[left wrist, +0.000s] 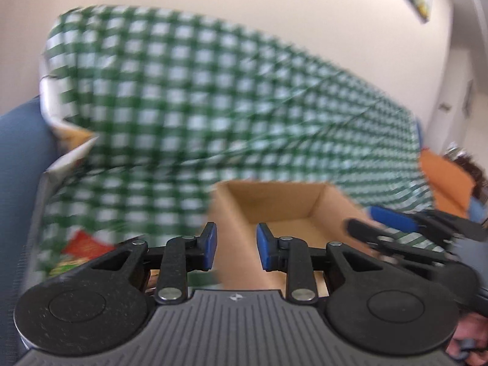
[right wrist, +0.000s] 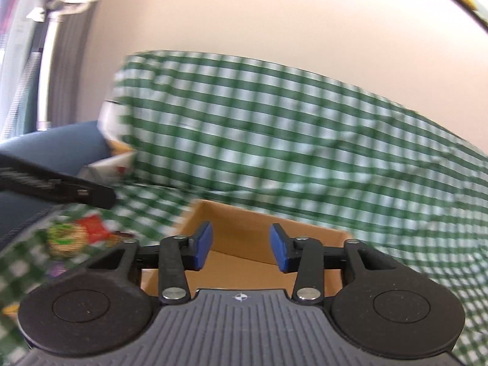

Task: Organize snacks
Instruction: 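Close the right gripper on the yellow wafer stick while the left tool reaches the round grain cake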

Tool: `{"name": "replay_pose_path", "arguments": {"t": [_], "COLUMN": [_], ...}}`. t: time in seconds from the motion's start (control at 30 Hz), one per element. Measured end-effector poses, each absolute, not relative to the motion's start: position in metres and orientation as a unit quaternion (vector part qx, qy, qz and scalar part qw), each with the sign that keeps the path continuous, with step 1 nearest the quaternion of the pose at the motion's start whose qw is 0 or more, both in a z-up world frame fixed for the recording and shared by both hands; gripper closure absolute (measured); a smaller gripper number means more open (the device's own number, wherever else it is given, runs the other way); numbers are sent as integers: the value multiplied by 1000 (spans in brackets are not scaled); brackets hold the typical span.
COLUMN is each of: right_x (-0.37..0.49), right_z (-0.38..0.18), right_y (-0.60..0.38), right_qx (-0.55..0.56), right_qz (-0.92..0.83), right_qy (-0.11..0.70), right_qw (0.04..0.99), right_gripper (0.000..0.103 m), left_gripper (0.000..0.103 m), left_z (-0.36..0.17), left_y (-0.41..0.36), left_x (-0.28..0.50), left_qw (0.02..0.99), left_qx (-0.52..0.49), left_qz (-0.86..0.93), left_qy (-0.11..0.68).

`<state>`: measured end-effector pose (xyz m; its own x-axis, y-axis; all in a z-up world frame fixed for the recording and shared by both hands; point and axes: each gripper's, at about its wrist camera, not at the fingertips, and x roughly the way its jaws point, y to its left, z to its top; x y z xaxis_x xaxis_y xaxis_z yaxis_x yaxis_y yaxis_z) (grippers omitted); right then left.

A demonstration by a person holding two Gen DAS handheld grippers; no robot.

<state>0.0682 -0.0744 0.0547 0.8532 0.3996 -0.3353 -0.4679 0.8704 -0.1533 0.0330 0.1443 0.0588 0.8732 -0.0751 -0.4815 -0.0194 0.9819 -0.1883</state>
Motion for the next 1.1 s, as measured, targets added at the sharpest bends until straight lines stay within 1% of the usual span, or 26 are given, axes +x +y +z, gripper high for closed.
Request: {"name": "replay_pose_path", "arguments": {"t": [0.13, 0.23, 0.43, 0.67, 0.7, 0.73, 0.8, 0.87, 0.93, 1.1], "right_x": [48, 33, 8, -4, -5, -7, -9, -11, -13, -12], "right_z": [52, 48, 38, 11, 6, 0, -13, -24, -32, -53], "right_y": [-48, -27, 12, 54, 58, 63, 70, 76, 78, 88], "right_qx": [-114, -120, -143, -198, -206, -215, -234, -248, -254, -276], "right_qz": [285, 326, 414, 470, 476, 478, 482, 488, 493, 498], "right_qy": [160, 166, 183, 232, 237, 243, 257, 264, 274, 296], "right_qw": [938, 923, 880, 828, 822, 816, 804, 794, 786, 767], "right_gripper": [73, 73, 73, 73, 71, 67, 62, 61, 54, 52], "left_gripper": [72, 73, 73, 73, 73, 73, 73, 73, 73, 71], "left_z": [48, 33, 26, 21, 20, 19, 17, 15, 13, 9], "left_y": [185, 201, 223, 230, 232, 233, 235, 238, 240, 244], "left_x": [20, 13, 11, 22, 23, 24, 26, 28, 29, 33], "left_qw": [959, 948, 937, 927, 926, 925, 923, 921, 919, 915], "left_qx": [-98, -78, -85, -96, -96, -97, -100, -103, -107, -109], "left_qz": [38, 86, 118, 132, 134, 136, 139, 141, 142, 147], "left_qy": [262, 298, 317, 336, 339, 341, 345, 349, 352, 361]}}
